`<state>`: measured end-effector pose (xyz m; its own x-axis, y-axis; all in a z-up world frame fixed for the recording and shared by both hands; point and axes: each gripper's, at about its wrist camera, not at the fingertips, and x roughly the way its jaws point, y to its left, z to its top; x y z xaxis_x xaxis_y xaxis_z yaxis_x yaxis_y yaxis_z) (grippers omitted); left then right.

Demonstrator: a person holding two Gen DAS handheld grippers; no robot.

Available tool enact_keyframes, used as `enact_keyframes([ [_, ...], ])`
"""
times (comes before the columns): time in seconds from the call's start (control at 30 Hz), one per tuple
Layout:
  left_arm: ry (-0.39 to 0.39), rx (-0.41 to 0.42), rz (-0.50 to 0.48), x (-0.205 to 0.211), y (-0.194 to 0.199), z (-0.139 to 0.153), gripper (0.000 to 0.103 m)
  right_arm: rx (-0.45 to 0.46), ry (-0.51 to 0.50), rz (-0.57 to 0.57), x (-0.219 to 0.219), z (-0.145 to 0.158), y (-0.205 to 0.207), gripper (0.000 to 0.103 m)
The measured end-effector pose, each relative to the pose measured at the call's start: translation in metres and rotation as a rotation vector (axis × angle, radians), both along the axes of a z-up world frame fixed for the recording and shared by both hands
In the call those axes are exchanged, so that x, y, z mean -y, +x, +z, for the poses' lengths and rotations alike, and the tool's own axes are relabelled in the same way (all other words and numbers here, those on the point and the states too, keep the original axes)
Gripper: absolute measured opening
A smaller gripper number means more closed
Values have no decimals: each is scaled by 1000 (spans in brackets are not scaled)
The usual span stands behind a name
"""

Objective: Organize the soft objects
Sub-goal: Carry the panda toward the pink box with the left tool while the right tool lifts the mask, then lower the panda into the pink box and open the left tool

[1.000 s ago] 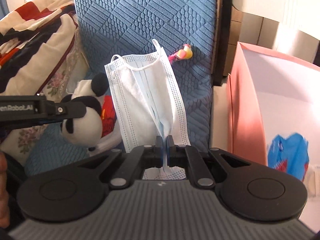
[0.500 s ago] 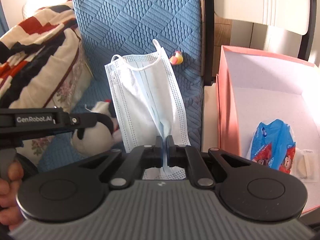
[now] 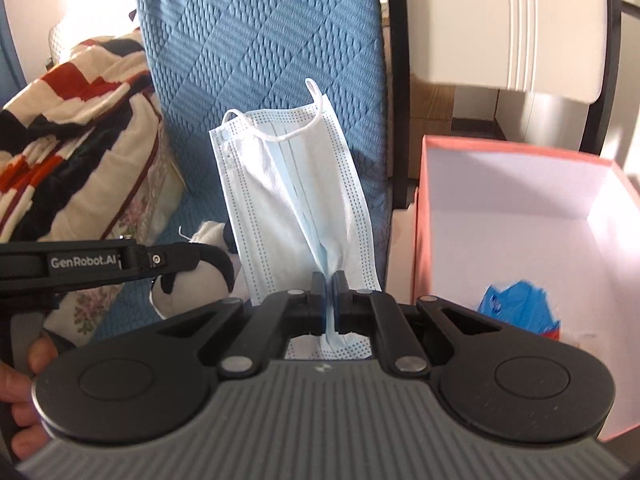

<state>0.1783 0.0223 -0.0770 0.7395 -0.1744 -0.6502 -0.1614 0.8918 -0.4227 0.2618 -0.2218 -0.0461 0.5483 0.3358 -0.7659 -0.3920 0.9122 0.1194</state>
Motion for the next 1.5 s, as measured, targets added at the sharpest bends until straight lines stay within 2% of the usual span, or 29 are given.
enact_keyframes([
  [0.57, -7, 147, -69, 74, 37, 87, 33, 120, 24, -4, 57, 84, 36, 7],
  [0.8, -28, 177, -93, 104, 47, 105, 33, 152, 16, -28, 87, 106, 42, 7],
  [1.07, -34, 152, -148, 139, 49, 91, 33, 106, -14, -72, 122, 88, 42, 7],
  [1.3, -30, 88, -180, 165, 53, 58, 33, 24, -57, -110, 152, 55, 39, 7],
  [1.5, 6, 29, -214, 187, 59, 32, 33, -55, -85, -137, 173, 24, 38, 7],
])
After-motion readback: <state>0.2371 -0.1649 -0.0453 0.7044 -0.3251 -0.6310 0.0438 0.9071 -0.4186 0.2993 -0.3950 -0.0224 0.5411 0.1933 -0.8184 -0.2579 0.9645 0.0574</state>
